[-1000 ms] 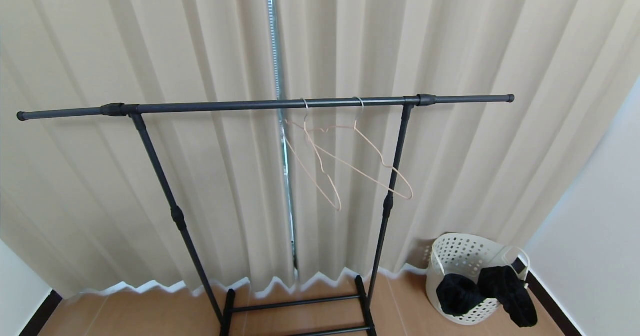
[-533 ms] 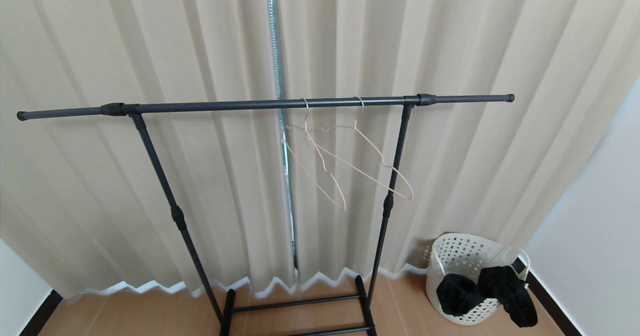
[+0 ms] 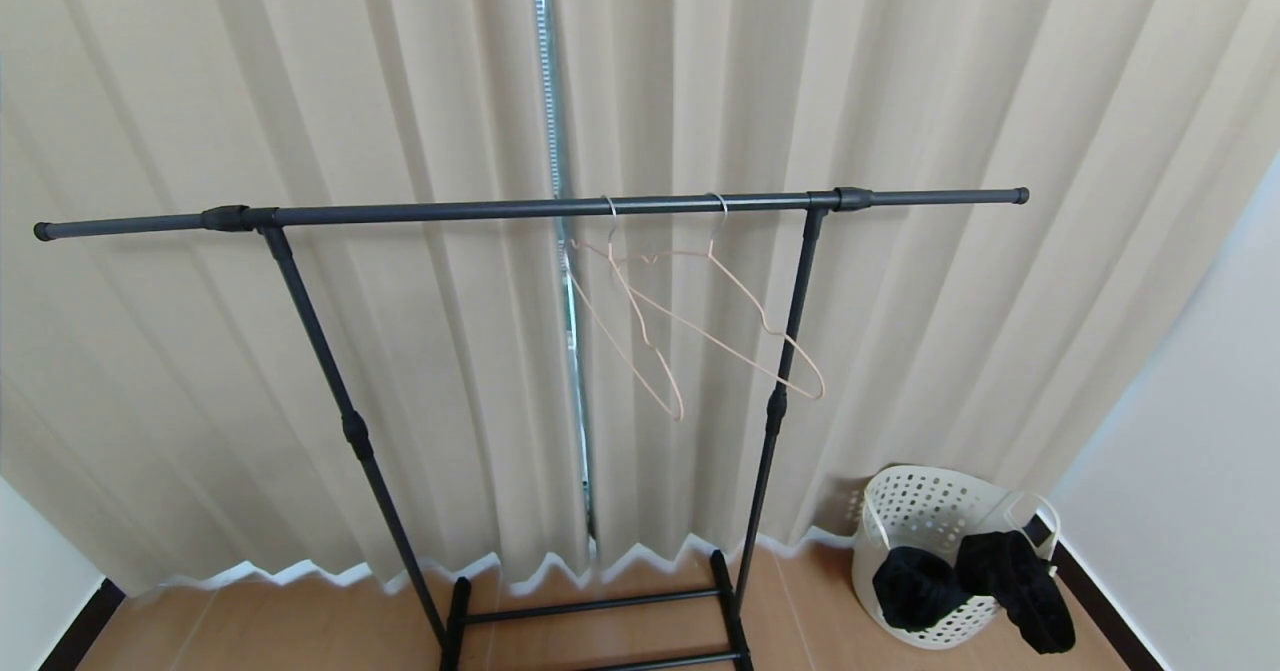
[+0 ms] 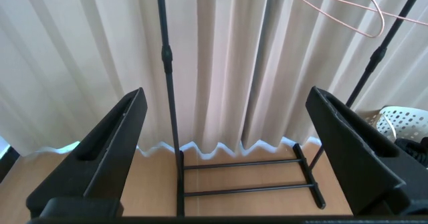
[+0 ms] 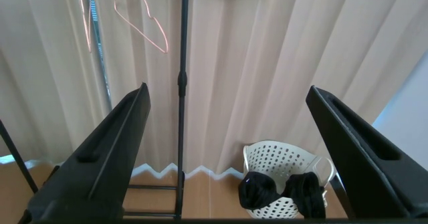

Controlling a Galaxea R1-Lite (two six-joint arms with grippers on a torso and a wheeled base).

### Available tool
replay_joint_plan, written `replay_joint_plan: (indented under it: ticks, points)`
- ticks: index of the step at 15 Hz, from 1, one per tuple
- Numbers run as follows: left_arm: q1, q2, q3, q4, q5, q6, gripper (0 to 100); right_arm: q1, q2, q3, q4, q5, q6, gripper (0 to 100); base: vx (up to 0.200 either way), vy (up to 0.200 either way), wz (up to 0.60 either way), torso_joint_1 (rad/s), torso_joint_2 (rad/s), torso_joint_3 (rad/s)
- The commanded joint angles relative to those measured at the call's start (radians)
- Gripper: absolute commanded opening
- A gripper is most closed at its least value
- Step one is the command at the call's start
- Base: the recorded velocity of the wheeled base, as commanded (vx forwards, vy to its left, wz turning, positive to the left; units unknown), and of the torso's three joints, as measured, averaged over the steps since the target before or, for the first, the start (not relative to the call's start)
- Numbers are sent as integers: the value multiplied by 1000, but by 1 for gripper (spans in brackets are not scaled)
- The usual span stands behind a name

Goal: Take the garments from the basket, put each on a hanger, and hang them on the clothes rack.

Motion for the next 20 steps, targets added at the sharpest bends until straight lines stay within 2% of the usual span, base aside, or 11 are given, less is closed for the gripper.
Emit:
replay_joint_plan:
  ticks: [1,4,20]
  points:
    - [-1,1,-2,0,0,-3,100,0,1,0,-1,1,0,100,0,0,0,0,0,0]
    - [-1,1,-2,0,-1,-3,100,0,1,0,-1,-1,0,100,0,0,0,-43,98,51]
    - [-1,1,-2,0,-6,-7,100,0,1,0,-1,-1,0,100,0,0,0,-156,364,205]
